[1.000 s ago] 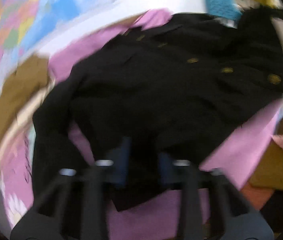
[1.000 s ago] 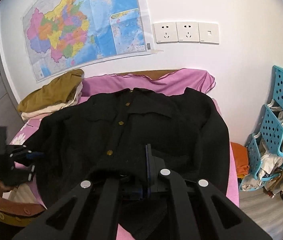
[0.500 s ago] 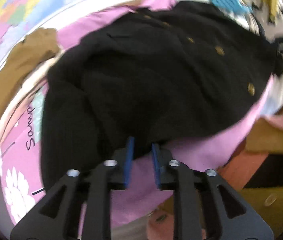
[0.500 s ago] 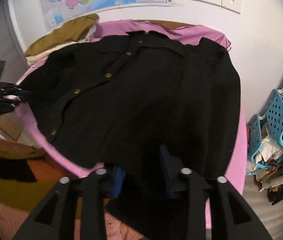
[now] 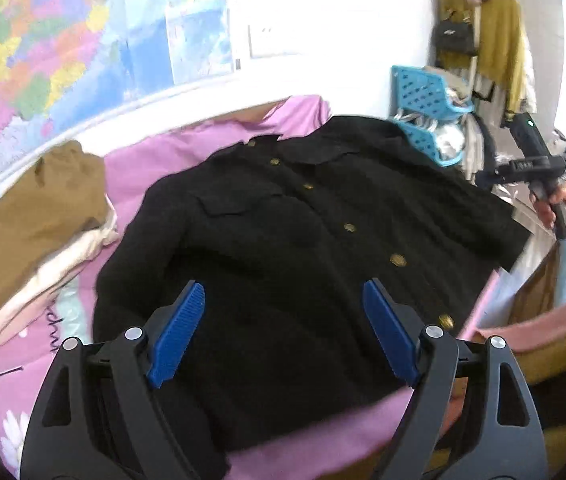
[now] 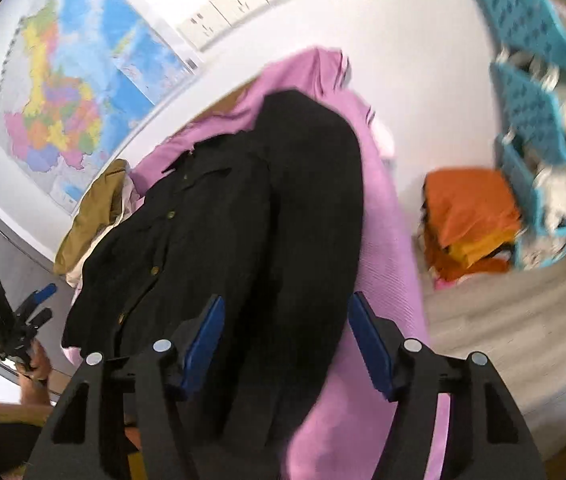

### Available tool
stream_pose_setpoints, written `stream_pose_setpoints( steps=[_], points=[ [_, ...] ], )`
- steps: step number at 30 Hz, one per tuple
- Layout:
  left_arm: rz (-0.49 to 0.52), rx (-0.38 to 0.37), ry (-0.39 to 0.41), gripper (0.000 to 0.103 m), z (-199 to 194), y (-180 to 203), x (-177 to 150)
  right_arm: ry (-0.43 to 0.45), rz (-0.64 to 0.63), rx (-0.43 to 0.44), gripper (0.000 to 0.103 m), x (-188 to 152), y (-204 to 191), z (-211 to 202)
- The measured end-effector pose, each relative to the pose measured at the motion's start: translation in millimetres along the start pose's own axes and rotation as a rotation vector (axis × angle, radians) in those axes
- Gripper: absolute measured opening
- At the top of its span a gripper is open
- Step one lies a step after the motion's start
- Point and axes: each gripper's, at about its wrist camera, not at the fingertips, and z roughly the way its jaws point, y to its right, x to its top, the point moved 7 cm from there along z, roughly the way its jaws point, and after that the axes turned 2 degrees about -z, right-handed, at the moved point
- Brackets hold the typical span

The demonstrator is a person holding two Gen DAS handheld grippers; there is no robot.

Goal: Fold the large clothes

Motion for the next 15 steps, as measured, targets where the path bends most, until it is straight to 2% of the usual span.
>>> stream_pose_setpoints(
  steps=[2, 4, 5, 6, 7, 12, 15],
  points=[
    [-0.033, 0.015, -0.047, 0.081, 26.8, -6.1, 8.4, -0.041, 0.018, 0.005, 0.063, 6.0, 2.4, 24.4],
    [-0.058, 0.003, -0.078, 0.081, 42.2, -10.2, 11.3, -0.037, 0.01, 0.009, 0.063, 10.1, 1.7, 33.1],
    [-0.07, 0.0, -0.09, 0.081, 50.1, -12.0, 14.3, -0.036, 0.009, 0.008, 0.052, 11.8, 1.4, 34.2],
    [-0.076, -0.003, -0.102, 0.081, 58.0, -13.3, 17.2, -0.041, 0.005, 0.007, 0.024, 13.5, 0.4, 36.5],
    [-0.077, -0.007, -0.112, 0.081, 64.4, -13.6, 18.9, -0.043, -0.003, 0.009, 0.007, 13.6, -0.4, 36.2],
    [-0.086, 0.047, -0.172, 0.081, 96.8, -28.7, 22.5, 0.017, 0.006, 0.059, 0.003, 27.9, -4.0, 16.6],
    [-0.119, 0.113, -0.179, 0.081, 105.7, -52.2, 28.4, 0.04, -0.008, 0.018, 0.004, 36.9, -4.1, 5.9]
  ],
)
